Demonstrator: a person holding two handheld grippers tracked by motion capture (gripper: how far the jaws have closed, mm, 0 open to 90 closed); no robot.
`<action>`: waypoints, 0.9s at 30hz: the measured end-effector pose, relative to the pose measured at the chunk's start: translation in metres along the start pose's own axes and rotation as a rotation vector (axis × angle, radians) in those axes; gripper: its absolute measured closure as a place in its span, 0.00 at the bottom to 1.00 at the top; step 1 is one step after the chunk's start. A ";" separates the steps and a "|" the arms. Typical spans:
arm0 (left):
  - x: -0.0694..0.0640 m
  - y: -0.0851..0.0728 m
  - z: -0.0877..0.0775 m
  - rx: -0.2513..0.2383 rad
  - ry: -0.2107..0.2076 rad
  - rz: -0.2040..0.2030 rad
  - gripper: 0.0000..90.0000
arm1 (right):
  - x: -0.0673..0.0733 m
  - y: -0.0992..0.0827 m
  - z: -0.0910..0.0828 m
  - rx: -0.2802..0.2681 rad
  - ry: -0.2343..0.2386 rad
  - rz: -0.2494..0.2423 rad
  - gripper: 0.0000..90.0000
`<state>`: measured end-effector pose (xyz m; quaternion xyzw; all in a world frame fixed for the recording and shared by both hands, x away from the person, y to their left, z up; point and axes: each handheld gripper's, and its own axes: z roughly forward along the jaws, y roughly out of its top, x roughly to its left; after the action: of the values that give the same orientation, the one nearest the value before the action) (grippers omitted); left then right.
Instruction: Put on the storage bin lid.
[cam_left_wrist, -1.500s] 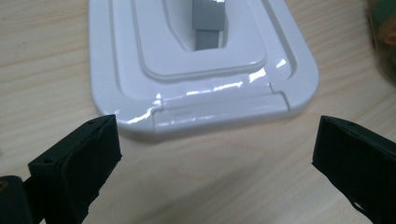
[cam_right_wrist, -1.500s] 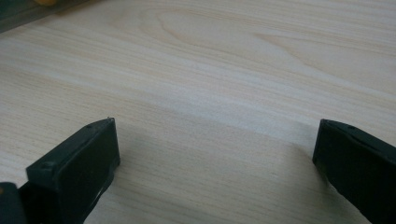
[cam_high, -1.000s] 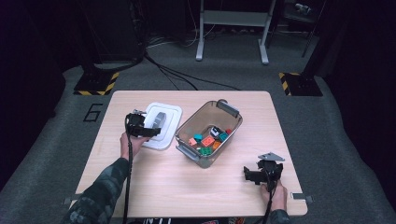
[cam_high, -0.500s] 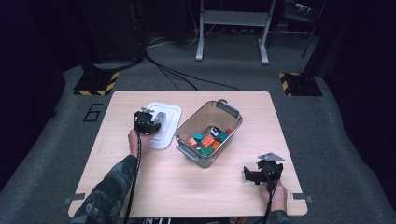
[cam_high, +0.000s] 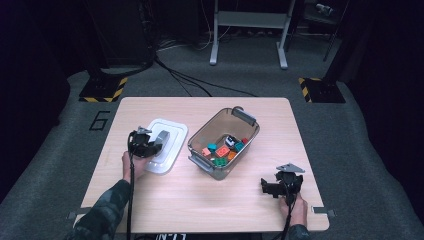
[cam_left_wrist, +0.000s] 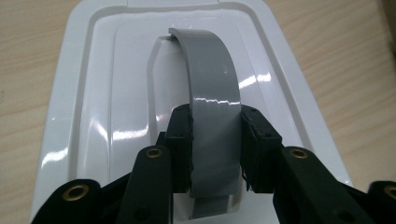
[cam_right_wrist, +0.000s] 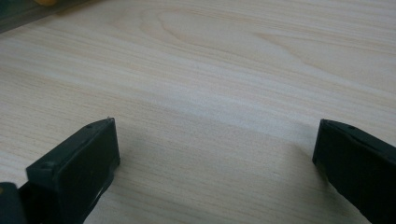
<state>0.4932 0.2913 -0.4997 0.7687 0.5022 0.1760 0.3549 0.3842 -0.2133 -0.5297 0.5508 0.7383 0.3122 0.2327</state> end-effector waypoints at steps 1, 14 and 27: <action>0.001 -0.001 -0.003 0.022 -0.006 0.014 0.75 | 0.000 0.000 0.000 0.000 0.000 0.000 0.00; -0.001 0.011 0.007 0.039 -0.020 0.030 0.75 | 0.000 0.000 0.000 -0.001 -0.001 0.002 0.00; 0.008 0.026 -0.027 0.006 -0.023 0.020 0.76 | 0.000 0.000 0.000 -0.001 -0.001 0.002 0.00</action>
<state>0.4965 0.3020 -0.4628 0.7766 0.4910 0.1694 0.3566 0.3842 -0.2131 -0.5297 0.5516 0.7375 0.3122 0.2332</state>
